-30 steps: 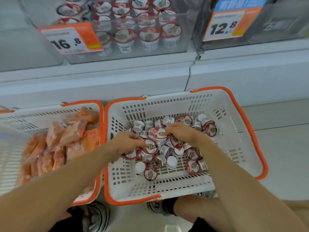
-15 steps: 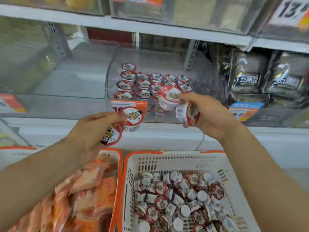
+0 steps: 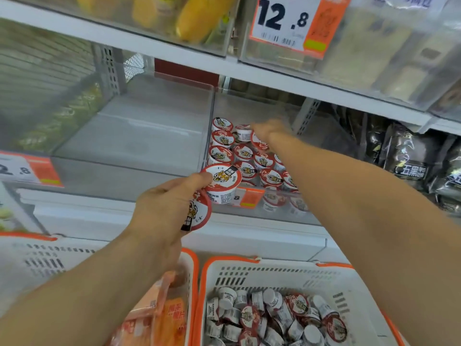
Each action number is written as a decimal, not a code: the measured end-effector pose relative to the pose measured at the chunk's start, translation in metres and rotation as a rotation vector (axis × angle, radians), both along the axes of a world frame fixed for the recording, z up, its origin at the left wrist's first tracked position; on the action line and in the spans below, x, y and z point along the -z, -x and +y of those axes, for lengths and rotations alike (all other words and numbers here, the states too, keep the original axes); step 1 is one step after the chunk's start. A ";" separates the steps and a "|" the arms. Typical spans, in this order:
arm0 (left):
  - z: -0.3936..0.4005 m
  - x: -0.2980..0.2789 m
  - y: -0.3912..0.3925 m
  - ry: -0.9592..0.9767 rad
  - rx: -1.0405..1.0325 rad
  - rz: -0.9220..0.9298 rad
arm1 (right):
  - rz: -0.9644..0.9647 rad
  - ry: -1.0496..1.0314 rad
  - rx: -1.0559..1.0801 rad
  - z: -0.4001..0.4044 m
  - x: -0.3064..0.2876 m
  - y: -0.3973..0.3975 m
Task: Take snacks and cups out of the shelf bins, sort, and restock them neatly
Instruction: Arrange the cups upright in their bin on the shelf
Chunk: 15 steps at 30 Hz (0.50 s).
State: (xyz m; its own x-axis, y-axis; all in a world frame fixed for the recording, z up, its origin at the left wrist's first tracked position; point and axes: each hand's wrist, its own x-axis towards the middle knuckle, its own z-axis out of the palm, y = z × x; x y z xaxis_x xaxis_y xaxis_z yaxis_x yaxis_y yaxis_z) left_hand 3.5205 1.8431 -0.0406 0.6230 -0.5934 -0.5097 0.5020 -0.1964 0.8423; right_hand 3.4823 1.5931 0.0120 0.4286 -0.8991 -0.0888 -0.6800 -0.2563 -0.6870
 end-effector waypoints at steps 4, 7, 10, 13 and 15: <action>-0.009 0.015 -0.023 -0.107 -0.004 -0.065 | 0.077 -0.005 -0.048 -0.017 0.007 -0.011; -0.015 0.015 -0.029 -0.134 -0.020 -0.056 | 0.085 -0.040 -0.047 -0.030 0.016 -0.012; -0.016 0.014 -0.032 -0.074 -0.051 -0.042 | 0.034 -0.049 -0.004 -0.036 0.022 -0.009; -0.011 0.016 -0.033 -0.085 -0.053 -0.041 | -0.066 -0.228 -0.052 -0.036 0.021 -0.003; -0.013 0.014 -0.036 -0.145 -0.026 -0.054 | -0.100 -0.392 -0.126 -0.035 0.017 0.000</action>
